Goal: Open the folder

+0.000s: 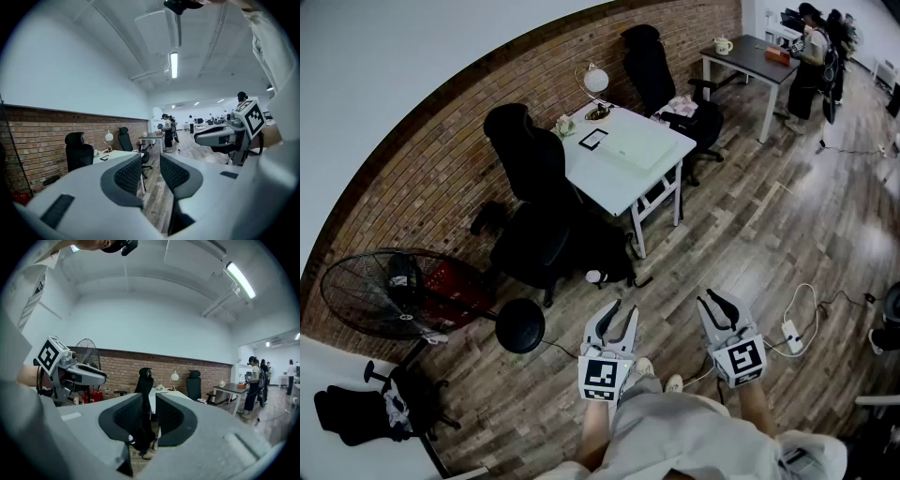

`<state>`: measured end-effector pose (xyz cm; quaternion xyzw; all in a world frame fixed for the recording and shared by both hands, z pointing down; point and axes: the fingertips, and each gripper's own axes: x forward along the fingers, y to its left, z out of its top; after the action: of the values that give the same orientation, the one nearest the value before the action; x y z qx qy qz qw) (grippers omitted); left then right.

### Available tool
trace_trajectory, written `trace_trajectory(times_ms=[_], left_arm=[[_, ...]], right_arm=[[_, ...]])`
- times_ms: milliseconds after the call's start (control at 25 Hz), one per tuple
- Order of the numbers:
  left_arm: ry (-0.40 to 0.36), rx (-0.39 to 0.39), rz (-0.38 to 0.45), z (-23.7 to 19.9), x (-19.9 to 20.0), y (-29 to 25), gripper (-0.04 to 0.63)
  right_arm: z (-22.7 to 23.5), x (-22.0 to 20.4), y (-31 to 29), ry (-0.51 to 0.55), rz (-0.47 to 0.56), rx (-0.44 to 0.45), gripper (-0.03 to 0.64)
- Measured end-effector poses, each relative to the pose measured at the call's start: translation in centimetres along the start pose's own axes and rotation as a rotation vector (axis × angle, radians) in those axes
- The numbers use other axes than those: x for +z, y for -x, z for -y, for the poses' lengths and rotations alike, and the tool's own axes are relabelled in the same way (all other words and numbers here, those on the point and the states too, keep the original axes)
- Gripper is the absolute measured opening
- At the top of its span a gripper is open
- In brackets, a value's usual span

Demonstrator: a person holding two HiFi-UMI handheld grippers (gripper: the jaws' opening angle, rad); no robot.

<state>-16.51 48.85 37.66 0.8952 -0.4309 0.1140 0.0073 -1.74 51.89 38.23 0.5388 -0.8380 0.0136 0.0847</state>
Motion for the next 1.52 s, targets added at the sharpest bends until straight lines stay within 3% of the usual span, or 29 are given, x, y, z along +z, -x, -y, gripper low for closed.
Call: trace_trajectory(times_ms=[280,680,920,1040,1520], left_arm=[[-0.001,0.023,0.014,1.6,0.4,0.7,0.123],[0.002,0.031,0.022,0.2,0.8,-1.5,0.123],[0.004,0.016,0.021,-1.8,0.3,-3.8,0.123],[0.002,0.004,0.021,-3.0,0.3,-5.3,0.123],[-0.001,-0.039,0.027,-9.4,1.4,-10.4,0.123]], right_arm=[[0.5,0.3,0.6,-0.02,0.04,0.01,0.086],[1.6,0.7,-1.7,0.019,0.021,0.025,0.086],[2.2,1.3,-4.6,0.08,0.07,0.029,0.086],[2.7,1.0,-6.1,0.027,0.022,0.01,0.086],[4.1,2.2,-13.5,0.009,-0.013,-0.031,0.086]])
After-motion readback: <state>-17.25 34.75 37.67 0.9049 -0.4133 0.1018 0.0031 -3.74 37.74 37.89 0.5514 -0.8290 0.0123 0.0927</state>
